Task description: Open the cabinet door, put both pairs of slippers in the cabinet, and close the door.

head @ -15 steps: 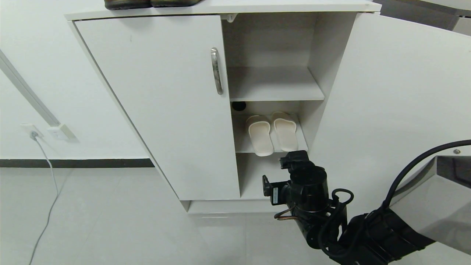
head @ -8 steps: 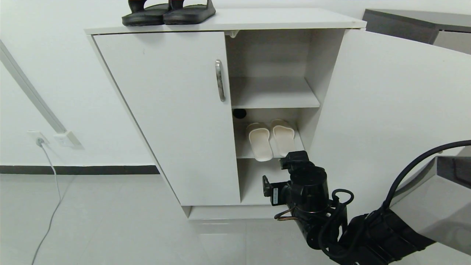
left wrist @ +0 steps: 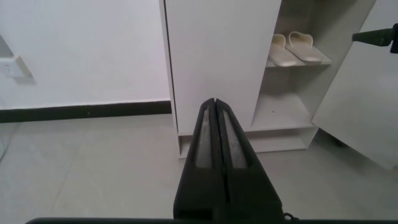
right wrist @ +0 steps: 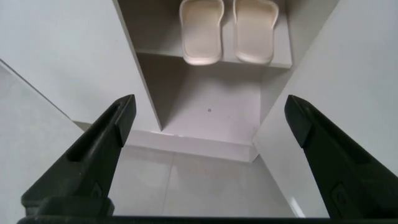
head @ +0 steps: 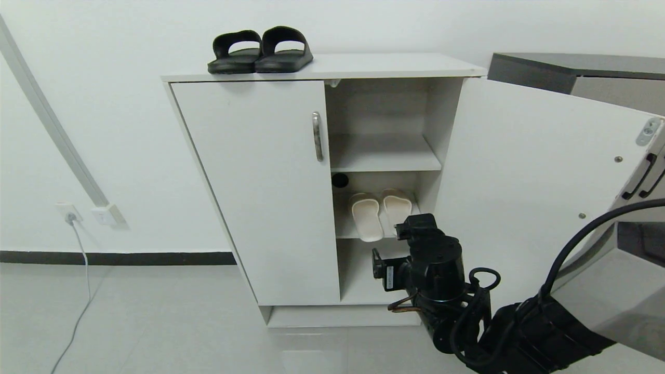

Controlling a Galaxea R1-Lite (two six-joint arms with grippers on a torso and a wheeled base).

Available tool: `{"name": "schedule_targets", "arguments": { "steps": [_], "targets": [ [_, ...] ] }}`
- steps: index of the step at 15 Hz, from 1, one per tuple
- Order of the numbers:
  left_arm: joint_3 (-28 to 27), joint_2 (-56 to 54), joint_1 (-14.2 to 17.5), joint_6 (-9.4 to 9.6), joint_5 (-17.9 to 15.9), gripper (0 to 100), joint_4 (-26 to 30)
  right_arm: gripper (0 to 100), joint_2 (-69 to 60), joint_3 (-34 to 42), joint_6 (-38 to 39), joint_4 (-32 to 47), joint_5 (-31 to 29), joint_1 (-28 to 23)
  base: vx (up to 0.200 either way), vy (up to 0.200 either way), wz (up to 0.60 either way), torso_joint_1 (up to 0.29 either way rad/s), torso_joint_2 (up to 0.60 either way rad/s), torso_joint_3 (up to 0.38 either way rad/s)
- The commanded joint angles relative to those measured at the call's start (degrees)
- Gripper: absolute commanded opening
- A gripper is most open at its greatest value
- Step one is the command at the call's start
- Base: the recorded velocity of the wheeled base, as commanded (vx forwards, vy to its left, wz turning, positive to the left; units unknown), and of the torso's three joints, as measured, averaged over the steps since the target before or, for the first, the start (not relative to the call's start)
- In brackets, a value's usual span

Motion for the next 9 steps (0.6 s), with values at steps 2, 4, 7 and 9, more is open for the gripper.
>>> {"name": "schedule_targets", "arguments": {
  "steps": [2, 4, 7, 9],
  "targets": [
    [0.01, 0.01, 0.02, 0.08, 0.0, 0, 0.02, 100, 0.08, 0.03, -0.01, 0.0, -0.07, 0.04, 0.0, 0.0, 0.0, -0.002, 0.0, 0.112],
    [0.01, 0.01, 0.02, 0.17, 0.0, 0, 0.02, 100, 0.17, 0.03, -0.01, 0.0, -0.07, 0.12, 0.0, 0.0, 0.0, 0.0, 0.0, 0.0],
    [0.09, 0.01, 0.02, 0.17, 0.0, 0, 0.02, 100, 0.25, -0.05, -0.09, 0.0, -0.07, 0.12, 0.0, 0.0, 0.0, 0.0, 0.0, 0.0],
    [0.01, 0.01, 0.02, 0.08, 0.0, 0, 0.02, 100, 0.25, -0.05, -0.09, 0.09, -0.16, 0.12, 0.0, 0.0, 0.0, 0.0, 0.0, 0.0]
  ]
}}
